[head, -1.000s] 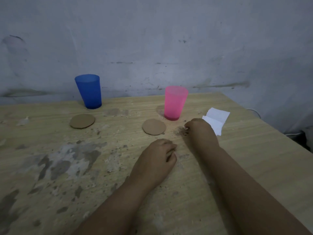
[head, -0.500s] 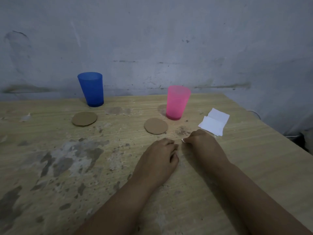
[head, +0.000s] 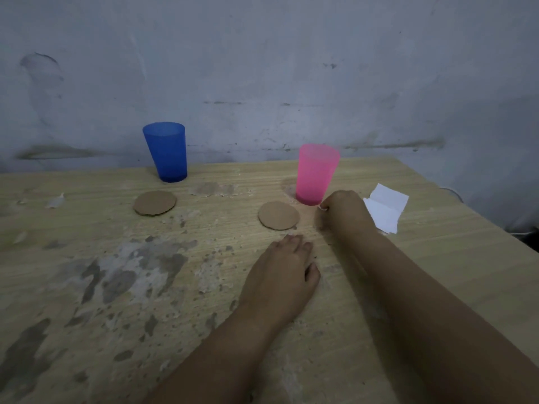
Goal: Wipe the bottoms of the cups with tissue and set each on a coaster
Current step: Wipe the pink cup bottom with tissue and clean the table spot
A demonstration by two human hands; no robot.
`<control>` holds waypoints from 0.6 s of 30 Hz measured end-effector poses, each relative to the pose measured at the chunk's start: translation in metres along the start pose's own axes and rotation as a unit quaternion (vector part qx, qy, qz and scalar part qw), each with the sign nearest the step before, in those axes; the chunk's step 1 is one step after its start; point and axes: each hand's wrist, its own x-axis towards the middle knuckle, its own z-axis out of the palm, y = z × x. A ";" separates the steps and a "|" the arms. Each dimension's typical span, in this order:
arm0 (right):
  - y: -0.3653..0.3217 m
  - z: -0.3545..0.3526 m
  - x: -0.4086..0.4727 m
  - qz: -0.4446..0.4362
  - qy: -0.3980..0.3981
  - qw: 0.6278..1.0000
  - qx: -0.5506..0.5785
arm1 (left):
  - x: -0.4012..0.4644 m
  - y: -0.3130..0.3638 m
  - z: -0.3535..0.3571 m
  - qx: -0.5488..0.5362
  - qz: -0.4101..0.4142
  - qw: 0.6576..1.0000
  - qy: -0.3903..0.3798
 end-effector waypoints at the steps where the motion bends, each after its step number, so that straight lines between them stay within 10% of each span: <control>1: -0.004 0.002 -0.001 -0.009 -0.002 1.000 0.006 | 0.001 -0.001 0.001 0.004 0.002 1.000 -0.001; 10: 0.003 -0.007 -0.046 -0.224 -0.024 0.974 0.000 | 0.000 -0.004 0.005 -0.003 -0.025 1.000 -0.004; 18: 0.024 -0.012 -0.026 -0.109 0.078 0.980 0.145 | 0.002 -0.002 0.003 -0.001 -0.013 1.000 -0.004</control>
